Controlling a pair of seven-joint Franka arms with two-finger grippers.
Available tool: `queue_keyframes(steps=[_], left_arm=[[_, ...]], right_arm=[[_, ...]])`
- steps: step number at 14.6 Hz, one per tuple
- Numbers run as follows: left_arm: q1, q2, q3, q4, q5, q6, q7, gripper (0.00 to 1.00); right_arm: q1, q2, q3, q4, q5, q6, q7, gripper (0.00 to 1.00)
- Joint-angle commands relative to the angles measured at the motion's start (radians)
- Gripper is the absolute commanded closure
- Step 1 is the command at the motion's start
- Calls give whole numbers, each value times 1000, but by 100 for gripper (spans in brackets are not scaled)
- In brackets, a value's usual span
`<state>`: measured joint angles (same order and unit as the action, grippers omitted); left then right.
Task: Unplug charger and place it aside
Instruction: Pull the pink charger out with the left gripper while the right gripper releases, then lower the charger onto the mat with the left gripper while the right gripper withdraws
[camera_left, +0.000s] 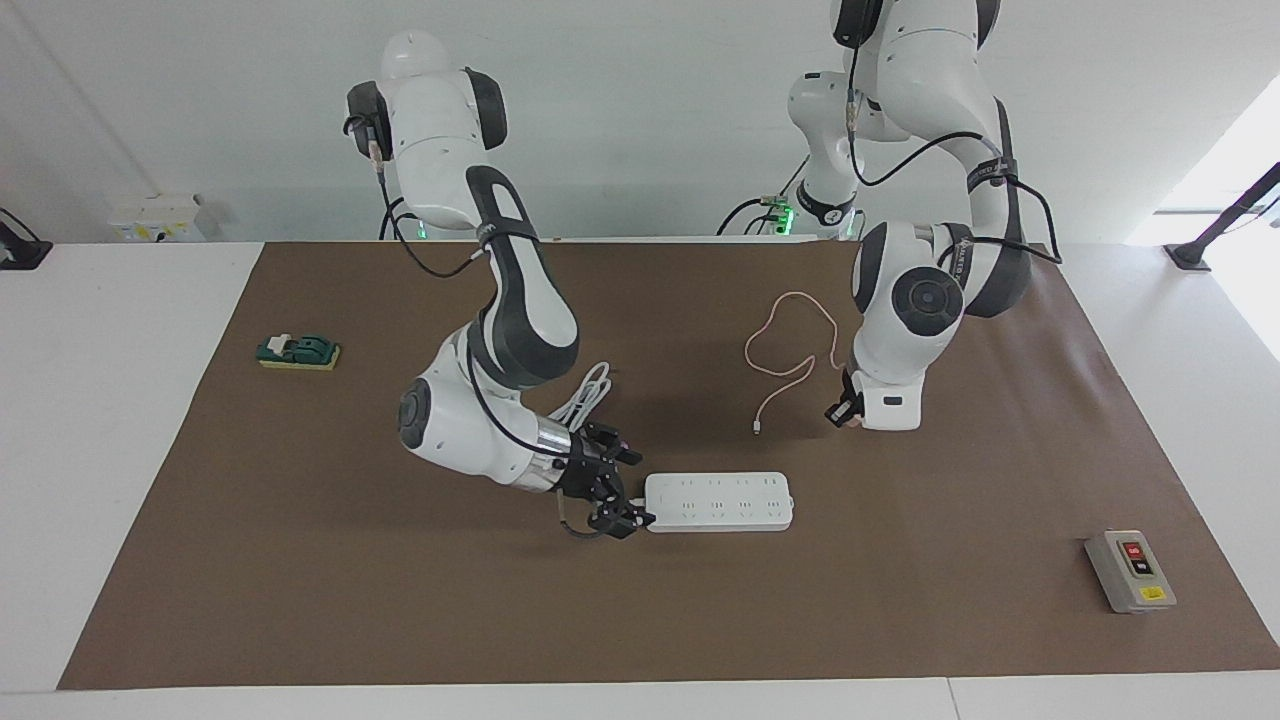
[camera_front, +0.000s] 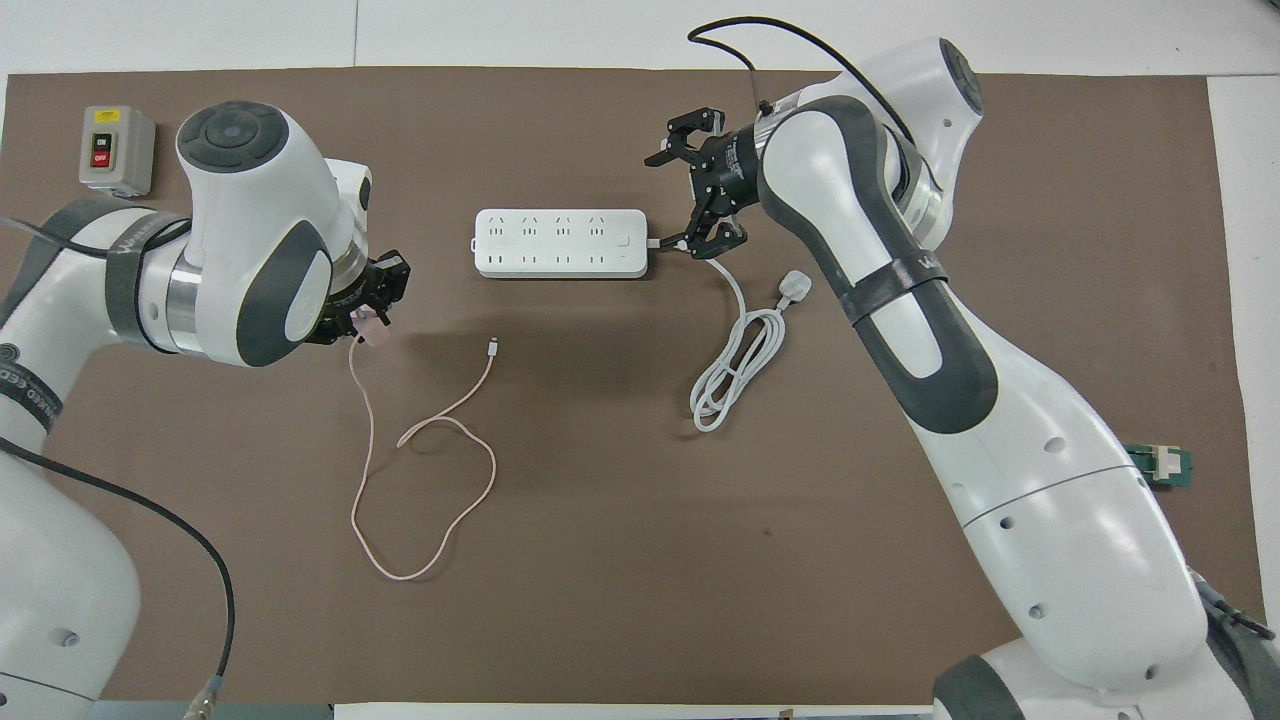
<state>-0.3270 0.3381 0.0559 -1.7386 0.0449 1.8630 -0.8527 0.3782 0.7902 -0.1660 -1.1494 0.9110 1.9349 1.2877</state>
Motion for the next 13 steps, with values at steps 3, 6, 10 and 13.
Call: queue_keyframes(steps=[3, 6, 10, 13], left_arm=[[49, -103, -4, -214, 58, 152, 83, 62], [121, -152, -5, -245, 67, 141, 240, 0], [180, -195, -5, -225, 67, 102, 383, 0], [181, -246, -4, -207, 66, 73, 380, 0]], right_arm=[[-22, -149, -24, -64, -243, -170, -34, 0], [-53, -239, -26, -88, -380, -295, -224, 0], [-122, -394, -26, -170, -584, -399, -616, 0], [-179, -443, -26, -170, -688, -447, -923, 0]])
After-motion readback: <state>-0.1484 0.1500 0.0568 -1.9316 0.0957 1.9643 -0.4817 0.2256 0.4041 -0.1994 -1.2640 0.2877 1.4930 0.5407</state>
